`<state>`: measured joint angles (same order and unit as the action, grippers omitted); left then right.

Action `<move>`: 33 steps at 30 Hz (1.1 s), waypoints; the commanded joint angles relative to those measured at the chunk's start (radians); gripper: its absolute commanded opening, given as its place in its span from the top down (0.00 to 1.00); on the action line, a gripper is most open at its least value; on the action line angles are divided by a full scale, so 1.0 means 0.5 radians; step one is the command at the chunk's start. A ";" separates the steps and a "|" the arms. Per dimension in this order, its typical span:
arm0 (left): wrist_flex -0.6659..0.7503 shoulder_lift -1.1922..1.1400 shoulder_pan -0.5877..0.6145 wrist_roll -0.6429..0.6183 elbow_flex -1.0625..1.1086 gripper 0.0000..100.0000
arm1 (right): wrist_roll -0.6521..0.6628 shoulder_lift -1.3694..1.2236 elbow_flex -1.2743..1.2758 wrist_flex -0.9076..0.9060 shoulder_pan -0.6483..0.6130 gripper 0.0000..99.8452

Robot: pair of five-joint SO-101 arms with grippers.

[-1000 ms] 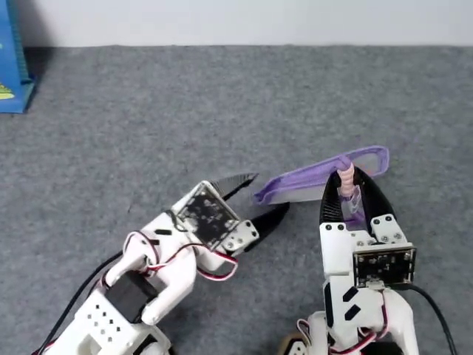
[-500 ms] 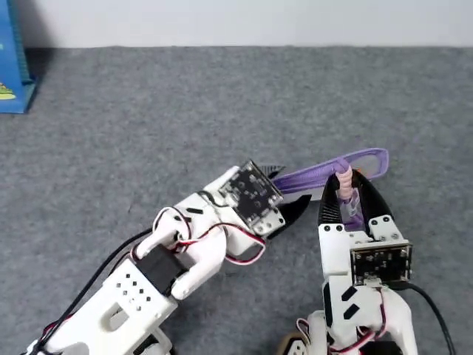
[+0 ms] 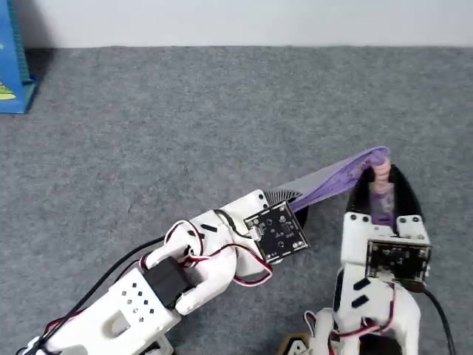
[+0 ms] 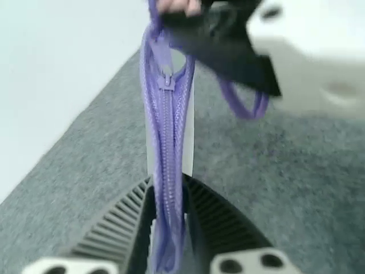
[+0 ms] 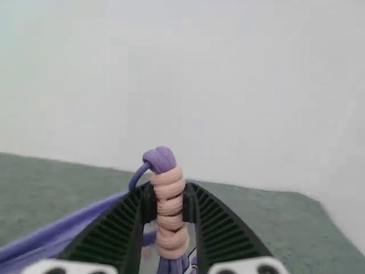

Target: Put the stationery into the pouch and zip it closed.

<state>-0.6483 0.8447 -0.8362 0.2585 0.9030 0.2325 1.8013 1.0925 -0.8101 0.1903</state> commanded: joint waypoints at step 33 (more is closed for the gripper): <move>-0.365 -0.028 0.190 0.021 -0.097 0.99 | 0.276 0.026 0.595 0.753 0.640 0.96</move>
<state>-0.7940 0.8462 -0.7871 0.2923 0.8523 0.3690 1.8013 1.4055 -0.3943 0.4588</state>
